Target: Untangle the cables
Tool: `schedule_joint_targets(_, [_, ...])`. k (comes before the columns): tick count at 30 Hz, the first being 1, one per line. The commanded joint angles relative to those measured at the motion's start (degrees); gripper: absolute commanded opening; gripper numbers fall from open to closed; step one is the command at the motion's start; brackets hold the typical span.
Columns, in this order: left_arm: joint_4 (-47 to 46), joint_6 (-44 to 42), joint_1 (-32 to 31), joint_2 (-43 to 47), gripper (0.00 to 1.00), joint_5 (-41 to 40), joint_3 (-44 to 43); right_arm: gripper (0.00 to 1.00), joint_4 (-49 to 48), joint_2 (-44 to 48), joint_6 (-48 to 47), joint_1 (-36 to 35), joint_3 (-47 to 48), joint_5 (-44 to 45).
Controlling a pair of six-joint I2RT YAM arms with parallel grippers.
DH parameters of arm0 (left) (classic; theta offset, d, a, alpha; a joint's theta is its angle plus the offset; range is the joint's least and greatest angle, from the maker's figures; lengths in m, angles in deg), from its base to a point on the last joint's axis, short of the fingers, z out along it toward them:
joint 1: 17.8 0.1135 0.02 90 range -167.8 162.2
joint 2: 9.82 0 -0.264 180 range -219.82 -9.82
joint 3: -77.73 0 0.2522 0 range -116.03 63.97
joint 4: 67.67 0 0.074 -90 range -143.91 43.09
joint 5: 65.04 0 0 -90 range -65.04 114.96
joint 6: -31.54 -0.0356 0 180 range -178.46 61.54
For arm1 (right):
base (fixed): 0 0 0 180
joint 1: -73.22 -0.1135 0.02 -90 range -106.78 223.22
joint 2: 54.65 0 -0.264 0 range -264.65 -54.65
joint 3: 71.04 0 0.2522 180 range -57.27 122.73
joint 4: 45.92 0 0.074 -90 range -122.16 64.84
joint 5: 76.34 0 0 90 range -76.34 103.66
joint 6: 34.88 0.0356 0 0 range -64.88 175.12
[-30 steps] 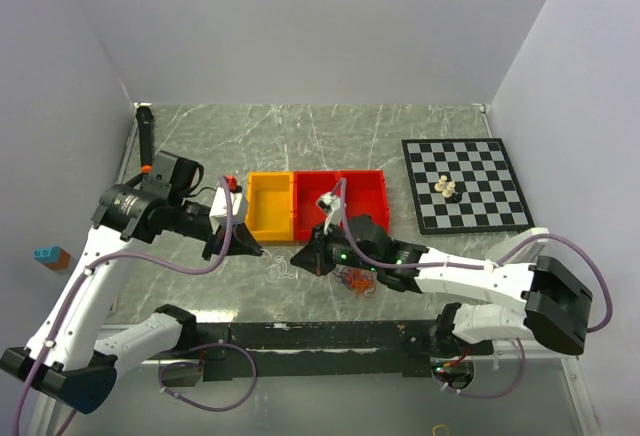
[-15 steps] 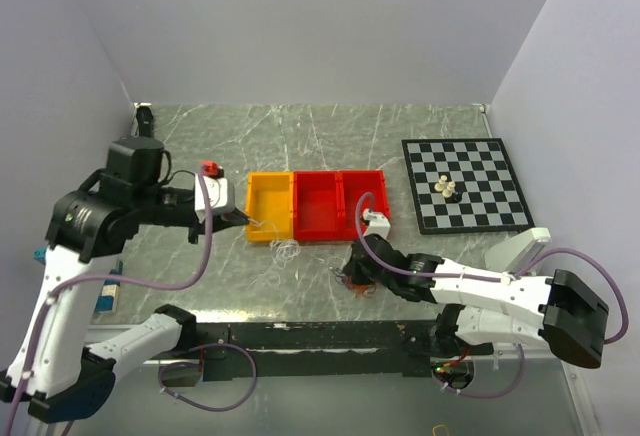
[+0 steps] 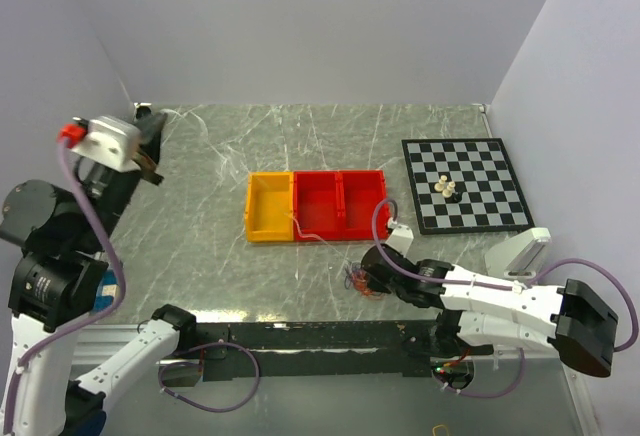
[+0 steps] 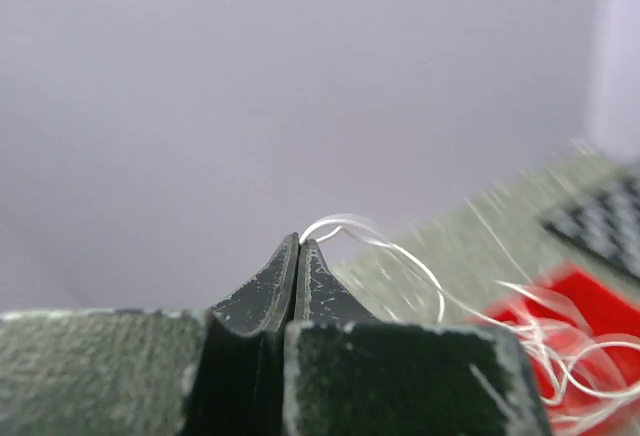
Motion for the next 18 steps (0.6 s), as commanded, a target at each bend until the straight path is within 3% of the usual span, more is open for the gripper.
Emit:
schedule_joint_targets(1, [-14.72, 5.69, -0.04, 0.02, 0.01, -16.7, -1.48, 0.0, 2.21, 1.01, 2.26, 0.18, -1.74, 1.69])
schedule_joint_targets(5, [-19.46, 5.08, -0.04, -0.32, 0.01, -22.15, -2.18, 0.0, 2.73, 1.36, 2.97, 0.18, -2.36, 1.95])
schedule_joint_targets(12, [-22.9, 1.3, 0.05, -2.17, 0.01, -23.13, -3.94, 0.0, 2.38, 1.45, 2.79, 0.18, -2.8, 1.95])
schedule_joint_targets(18, [-32.99, -7.21, -0.04, -5.85, 0.01, -30.5, -9.29, 0.0, 1.95, -0.74, 4.02, 0.26, -4.11, 0.64])
